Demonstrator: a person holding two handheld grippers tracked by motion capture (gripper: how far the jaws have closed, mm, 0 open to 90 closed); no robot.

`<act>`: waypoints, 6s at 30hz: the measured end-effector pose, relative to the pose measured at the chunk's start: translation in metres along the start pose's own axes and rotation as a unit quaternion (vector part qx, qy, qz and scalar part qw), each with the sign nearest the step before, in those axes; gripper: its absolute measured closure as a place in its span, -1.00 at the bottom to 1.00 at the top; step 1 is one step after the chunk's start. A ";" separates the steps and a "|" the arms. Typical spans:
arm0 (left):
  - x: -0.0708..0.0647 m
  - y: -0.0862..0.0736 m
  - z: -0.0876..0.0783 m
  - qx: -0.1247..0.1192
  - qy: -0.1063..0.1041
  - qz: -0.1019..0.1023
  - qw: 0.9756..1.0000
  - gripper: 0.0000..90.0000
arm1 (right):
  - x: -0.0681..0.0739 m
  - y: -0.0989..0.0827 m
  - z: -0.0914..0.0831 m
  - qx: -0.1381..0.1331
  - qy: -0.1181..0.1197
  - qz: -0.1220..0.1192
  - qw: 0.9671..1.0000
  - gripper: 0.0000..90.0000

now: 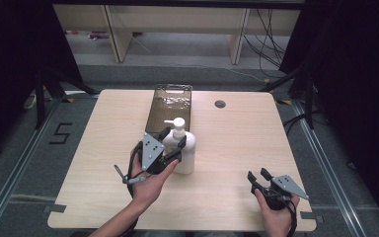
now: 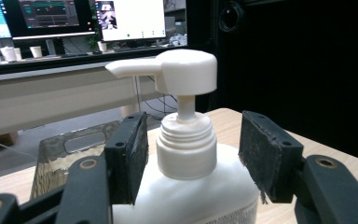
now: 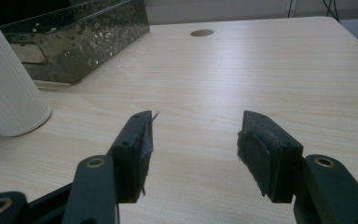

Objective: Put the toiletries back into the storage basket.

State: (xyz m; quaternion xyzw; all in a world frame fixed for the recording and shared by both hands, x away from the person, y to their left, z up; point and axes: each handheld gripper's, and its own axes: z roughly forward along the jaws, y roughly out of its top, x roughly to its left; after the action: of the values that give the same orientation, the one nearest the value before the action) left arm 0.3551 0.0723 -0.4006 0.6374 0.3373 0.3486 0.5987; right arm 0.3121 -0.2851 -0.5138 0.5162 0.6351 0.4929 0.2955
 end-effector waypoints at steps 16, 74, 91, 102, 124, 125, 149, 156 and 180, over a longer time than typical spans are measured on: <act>-0.004 0.012 0.017 0.011 0.026 -0.001 1.000 0.08 | 0.002 0.000 0.002 0.006 0.002 0.028 1.000 -0.01; 0.014 0.075 0.035 -0.010 0.063 -0.020 0.998 0.32 | -0.002 0.001 0.004 0.016 0.010 0.005 1.000 -0.03; 0.026 0.090 0.036 -0.016 0.073 -0.034 0.997 0.32 | -0.001 0.002 0.003 0.020 0.008 0.011 1.000 -0.03; 0.039 0.096 0.040 -0.021 0.083 -0.021 0.996 0.32 | -0.001 0.001 0.004 0.020 0.010 0.010 1.000 -0.03; 0.056 0.106 0.055 -0.029 0.089 -0.022 0.995 0.32 | 0.000 0.001 0.003 0.017 0.008 0.014 1.000 -0.03; 0.056 0.106 0.055 -0.029 0.089 -0.022 0.995 0.32 | -0.002 0.001 0.003 0.015 0.006 0.000 1.000 -0.03; 0.074 0.107 0.069 -0.030 0.089 -0.011 0.995 0.32 | 0.000 0.001 0.003 0.021 0.011 0.008 1.000 -0.04; 0.079 0.105 0.072 -0.029 0.095 -0.010 0.995 0.32 | -0.001 0.002 0.003 0.021 0.008 0.003 1.000 -0.04; 0.093 0.100 0.080 -0.020 0.103 -0.005 0.994 0.32 | 0.000 0.001 0.003 0.028 0.008 0.003 1.000 -0.04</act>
State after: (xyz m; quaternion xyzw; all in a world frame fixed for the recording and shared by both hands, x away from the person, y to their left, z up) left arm 0.4736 0.1027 -0.3003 0.5842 0.3937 0.4158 0.5752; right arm 0.3151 -0.2838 -0.5134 0.5223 0.6494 0.4797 0.2744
